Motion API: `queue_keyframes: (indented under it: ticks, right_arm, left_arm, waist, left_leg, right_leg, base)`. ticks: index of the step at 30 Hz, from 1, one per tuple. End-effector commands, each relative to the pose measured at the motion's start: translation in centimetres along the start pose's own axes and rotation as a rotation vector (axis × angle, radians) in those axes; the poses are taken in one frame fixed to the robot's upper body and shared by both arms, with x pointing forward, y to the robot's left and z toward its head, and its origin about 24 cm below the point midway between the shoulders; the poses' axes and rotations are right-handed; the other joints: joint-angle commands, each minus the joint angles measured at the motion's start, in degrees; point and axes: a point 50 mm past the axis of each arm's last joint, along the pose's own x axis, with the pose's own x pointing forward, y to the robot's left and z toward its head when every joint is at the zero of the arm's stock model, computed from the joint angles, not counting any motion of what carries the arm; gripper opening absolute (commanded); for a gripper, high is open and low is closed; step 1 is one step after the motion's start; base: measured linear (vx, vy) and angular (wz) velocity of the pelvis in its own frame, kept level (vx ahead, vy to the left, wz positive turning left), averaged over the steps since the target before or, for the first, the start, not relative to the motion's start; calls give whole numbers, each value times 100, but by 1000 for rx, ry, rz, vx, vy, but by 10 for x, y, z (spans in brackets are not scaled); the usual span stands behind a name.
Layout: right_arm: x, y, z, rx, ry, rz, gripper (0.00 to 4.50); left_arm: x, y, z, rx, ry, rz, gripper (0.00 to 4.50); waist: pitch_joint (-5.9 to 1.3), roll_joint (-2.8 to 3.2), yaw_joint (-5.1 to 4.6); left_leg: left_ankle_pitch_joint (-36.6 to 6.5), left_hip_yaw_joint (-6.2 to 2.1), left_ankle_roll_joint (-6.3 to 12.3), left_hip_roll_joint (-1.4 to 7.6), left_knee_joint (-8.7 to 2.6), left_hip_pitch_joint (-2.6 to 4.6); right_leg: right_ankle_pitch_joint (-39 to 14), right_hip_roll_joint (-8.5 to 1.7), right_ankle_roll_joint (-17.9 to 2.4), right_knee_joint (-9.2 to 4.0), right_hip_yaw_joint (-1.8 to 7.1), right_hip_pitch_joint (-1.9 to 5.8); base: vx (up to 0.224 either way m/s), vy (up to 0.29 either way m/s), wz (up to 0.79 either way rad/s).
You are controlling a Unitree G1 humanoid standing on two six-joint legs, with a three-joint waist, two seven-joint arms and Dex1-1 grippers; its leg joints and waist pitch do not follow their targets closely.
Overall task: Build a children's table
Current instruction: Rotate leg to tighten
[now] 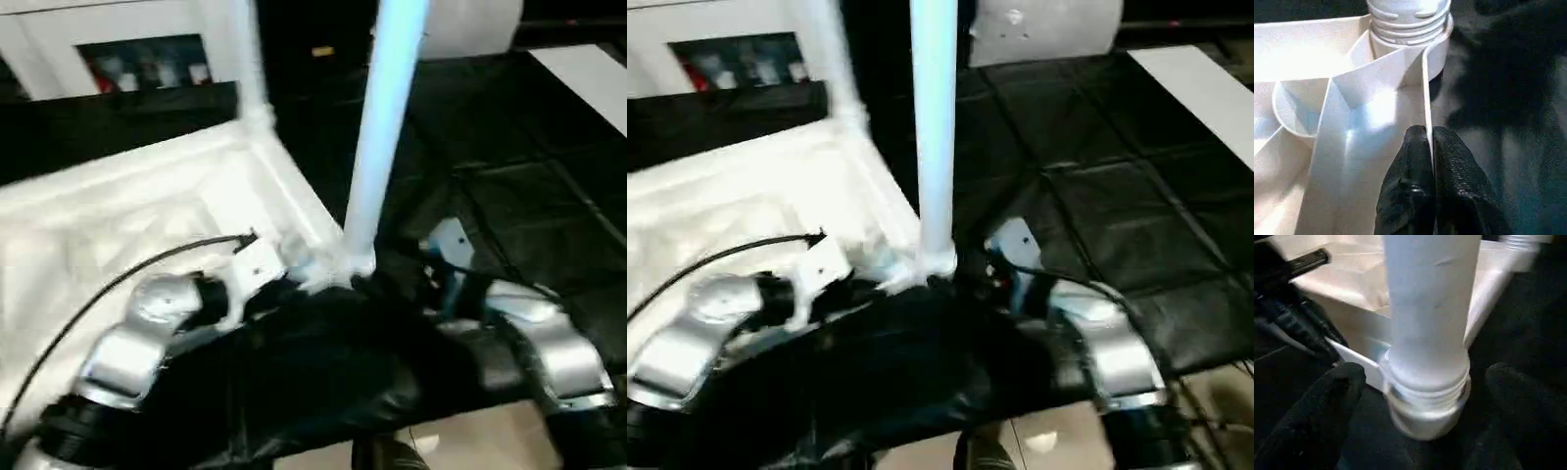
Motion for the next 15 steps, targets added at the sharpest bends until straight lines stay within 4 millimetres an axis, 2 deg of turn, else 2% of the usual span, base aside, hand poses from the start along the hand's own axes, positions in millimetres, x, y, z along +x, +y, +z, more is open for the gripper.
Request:
queue_keyframes:
  ticks: [1, 5, 7, 8, 10, 12, 15]
  right_arm:
    - [-3, 0, 4, -54, 12, 104, 440]
    - [-6, 3, 5, -86, 38, 249, 440]
    - [-7, 8, 4, -95, 52, 337, 440]
    - [-7, 11, 4, -101, 64, 393, 440]
    - [-8, 14, 2, -105, 83, 461, 440]
    - [-8, 17, 0, -108, 101, 517, 440]
    - [-7, 18, -1, -105, 106, 560, 414]
  left_arm:
    - [2, -9, 9, 74, -44, -167, 0]
    - [-2, -11, 4, 122, -16, -297, 0]
    - [-3, -10, 1, 145, 2, -348, 0]
    - [-4, -8, 0, 157, 10, -375, 0]
    - [-4, -5, 0, 179, 20, -406, 0]
    - [-4, -1, 0, 197, 30, -431, 0]
    - [-3, 2, 1, 223, 33, -459, 0]
  waist:
    - [-393, 6, -17]
    - [-383, -22, 26]
    - [-378, -18, 53]
    - [-375, -43, 64]
    - [-380, -29, 93]
    - [-384, -40, 115]
    - [-380, -42, 139]
  left_leg:
    - [-714, -119, 660, 307, -305, 149]
    - [-921, -115, 619, 307, -315, 170]
    - [-949, -117, 604, 315, -320, 165]
    - [-997, -116, 595, 311, -320, 156]
    - [-946, -121, 583, 320, -321, 154]
    - [-957, -117, 577, 316, -315, 161]
    - [-924, -121, 561, 323, -315, 151]
  right_leg:
    - [-474, -422, -1495, -327, 279, 300]
    - [-726, -435, -1459, -352, 288, 295]
    - [-856, -446, -1430, -352, 288, 293]
    - [-990, -448, -1390, -369, 284, 297]
    - [-1020, -453, -1372, -361, 286, 289]
    - [-1063, -451, -1367, -361, 284, 280]
    - [-1024, -460, -1386, -350, 288, 279]
  base:
    - [0, 0, 0]
    - [0, 0, 0]
    - [0, 0, 0]
    - [0, 0, 0]
    - [0, 0, 0]
    - [0, 0, 0]
    - [0, 0, 0]
